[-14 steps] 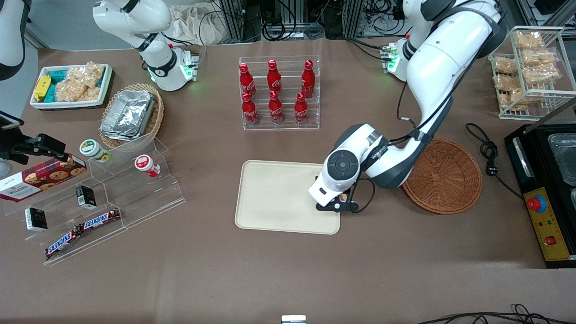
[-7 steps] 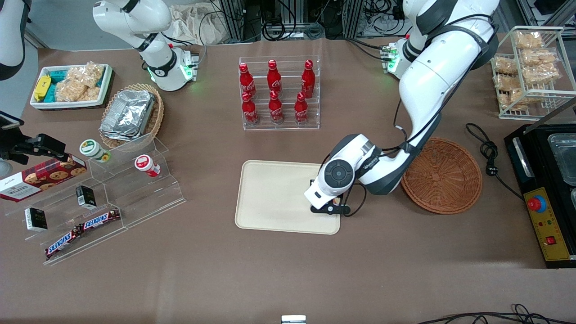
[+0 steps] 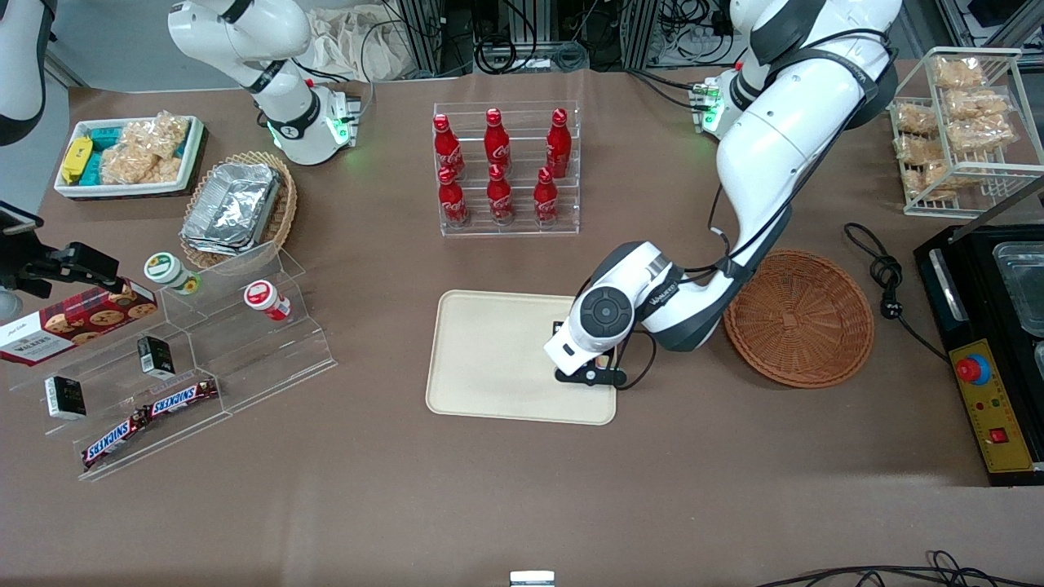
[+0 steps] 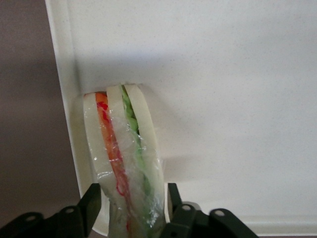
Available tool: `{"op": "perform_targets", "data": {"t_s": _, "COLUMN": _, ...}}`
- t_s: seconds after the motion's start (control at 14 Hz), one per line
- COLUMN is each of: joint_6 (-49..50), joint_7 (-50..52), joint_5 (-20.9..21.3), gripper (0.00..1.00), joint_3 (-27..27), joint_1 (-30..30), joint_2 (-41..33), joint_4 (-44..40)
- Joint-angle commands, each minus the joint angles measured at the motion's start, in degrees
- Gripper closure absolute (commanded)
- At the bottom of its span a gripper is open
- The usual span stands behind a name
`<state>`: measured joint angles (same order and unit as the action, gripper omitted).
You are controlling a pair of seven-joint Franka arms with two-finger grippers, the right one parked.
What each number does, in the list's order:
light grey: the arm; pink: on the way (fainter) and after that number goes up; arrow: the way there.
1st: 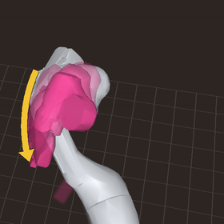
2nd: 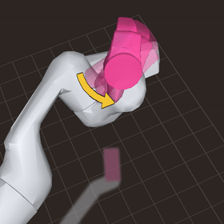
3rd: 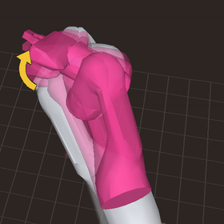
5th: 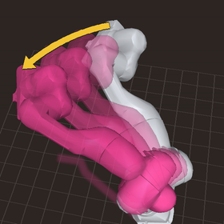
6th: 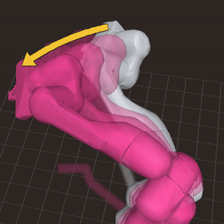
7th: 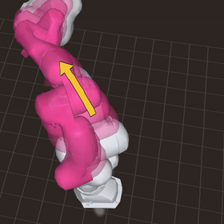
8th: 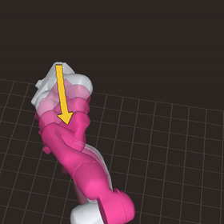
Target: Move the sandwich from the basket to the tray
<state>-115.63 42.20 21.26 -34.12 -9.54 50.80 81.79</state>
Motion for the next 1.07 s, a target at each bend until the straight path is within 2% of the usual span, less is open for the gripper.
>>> {"op": "perform_targets", "data": {"t_s": 0.0, "joint_6": 6.79, "joint_7": -0.19, "joint_5": -1.14, "gripper": 0.01, "joint_3": 0.02, "joint_1": 0.57, "joint_2": -0.61, "joint_4": -2.07}}
{"op": "perform_targets", "data": {"t_s": 0.21, "joint_6": 11.72, "joint_7": 1.57, "joint_5": -0.35, "gripper": 0.01, "joint_3": 0.19, "joint_1": 0.93, "joint_2": -2.98, "joint_4": -7.07}}
{"op": "perform_targets", "data": {"t_s": 0.36, "joint_6": 15.51, "joint_7": 0.43, "joint_5": -0.08, "gripper": 0.01, "joint_3": 0.46, "joint_1": 1.62, "joint_2": -5.96, "joint_4": -7.61}}
{"op": "perform_targets", "data": {"t_s": 0.5, "joint_6": 16.66, "joint_7": -3.42, "joint_5": -0.61, "gripper": 0.01, "joint_3": 0.2, "joint_1": 5.31, "joint_2": -9.74, "joint_4": -6.82}}
{"op": "perform_targets", "data": {"t_s": 0.64, "joint_6": 24.53, "joint_7": -5.89, "joint_5": -0.61, "gripper": 0.02, "joint_3": 0.19, "joint_1": 7.94, "joint_2": -13.52, "joint_4": -6.56}}
{"op": "perform_targets", "data": {"t_s": 0.86, "joint_6": 28.17, "joint_7": -12.99, "joint_5": -1.31, "gripper": 0.02, "joint_3": 0.11, "joint_1": 13.74, "joint_2": -20.72, "joint_4": -2.53}}
{"op": "perform_targets", "data": {"t_s": 1.0, "joint_6": 30.28, "joint_7": -18.09, "joint_5": -3.85, "gripper": 0.02, "joint_3": 0.11, "joint_1": 17.52, "joint_2": -24.07, "joint_4": -1.55}}
